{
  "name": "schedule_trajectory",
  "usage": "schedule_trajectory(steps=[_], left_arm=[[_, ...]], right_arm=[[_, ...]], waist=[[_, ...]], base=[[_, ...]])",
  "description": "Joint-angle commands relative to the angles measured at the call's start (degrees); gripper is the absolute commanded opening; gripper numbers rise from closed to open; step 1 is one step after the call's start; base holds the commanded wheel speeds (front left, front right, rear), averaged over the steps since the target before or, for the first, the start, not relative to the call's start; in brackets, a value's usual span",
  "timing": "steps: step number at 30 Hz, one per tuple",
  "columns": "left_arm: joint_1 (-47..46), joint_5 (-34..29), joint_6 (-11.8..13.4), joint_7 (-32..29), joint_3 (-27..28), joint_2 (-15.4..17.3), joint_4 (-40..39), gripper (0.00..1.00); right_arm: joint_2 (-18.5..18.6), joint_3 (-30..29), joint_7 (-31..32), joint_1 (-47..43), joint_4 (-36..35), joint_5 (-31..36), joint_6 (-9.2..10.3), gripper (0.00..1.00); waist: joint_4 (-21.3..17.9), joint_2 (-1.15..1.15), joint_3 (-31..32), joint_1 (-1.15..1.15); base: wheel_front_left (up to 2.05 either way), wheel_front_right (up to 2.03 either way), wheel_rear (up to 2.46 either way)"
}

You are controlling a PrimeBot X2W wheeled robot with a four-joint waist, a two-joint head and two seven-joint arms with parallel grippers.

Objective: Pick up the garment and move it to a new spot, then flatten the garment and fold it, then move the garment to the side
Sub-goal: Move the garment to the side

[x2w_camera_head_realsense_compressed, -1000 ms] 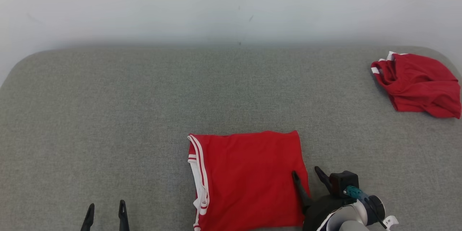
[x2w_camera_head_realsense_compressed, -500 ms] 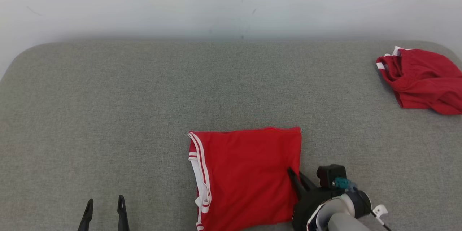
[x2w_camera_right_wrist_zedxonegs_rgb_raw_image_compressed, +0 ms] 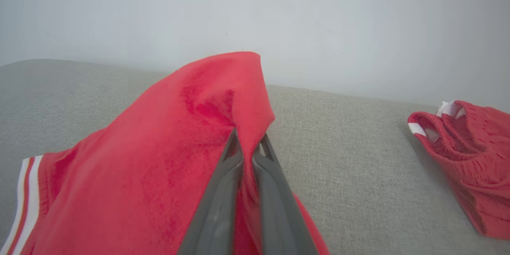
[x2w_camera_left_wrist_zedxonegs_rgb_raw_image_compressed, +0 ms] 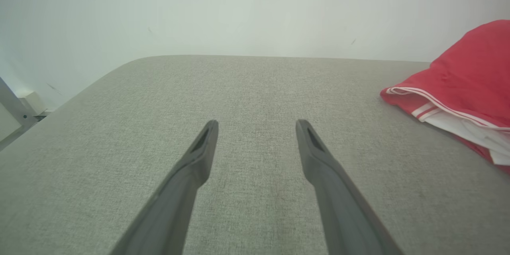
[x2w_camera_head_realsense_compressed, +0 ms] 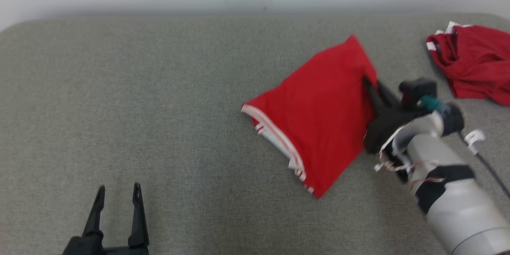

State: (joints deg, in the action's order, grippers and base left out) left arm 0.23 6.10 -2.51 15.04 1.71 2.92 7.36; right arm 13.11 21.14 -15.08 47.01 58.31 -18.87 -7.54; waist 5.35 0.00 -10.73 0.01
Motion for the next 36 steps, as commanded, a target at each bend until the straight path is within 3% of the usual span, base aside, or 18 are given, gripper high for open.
schedule_trajectory(steps=[1,13,19,36], left_arm=[[-1.3,-0.49,-0.16,0.18,-0.08,-0.05,-0.88,1.0],[-8.28,-3.65,-2.86,0.18,0.73,0.69,-8.07,1.0],[-9.91,-4.82,-3.8,0.17,0.53,2.21,-12.18,1.0],[-9.26,-6.01,-3.9,0.18,1.79,5.52,-23.76,1.0]], right_arm=[[1.32,-0.04,-0.06,1.94,0.08,0.46,0.15,0.0],[12.9,-2.02,-0.05,16.79,0.1,3.25,0.16,0.0],[15.29,-2.63,-0.06,22.2,0.91,5.46,0.15,0.0],[21.98,3.04,0.77,34.02,2.9,8.92,0.16,0.0]], waist=[[-0.37,0.0,-3.98,-0.01],[-4.78,0.0,-15.12,-0.01],[-8.14,0.0,-18.55,-0.01],[-16.92,0.0,-26.59,-0.01]], base=[[0.0,0.0,0.0],[0.0,0.0,0.0],[0.0,0.0,0.0],[0.0,0.0,0.0]])
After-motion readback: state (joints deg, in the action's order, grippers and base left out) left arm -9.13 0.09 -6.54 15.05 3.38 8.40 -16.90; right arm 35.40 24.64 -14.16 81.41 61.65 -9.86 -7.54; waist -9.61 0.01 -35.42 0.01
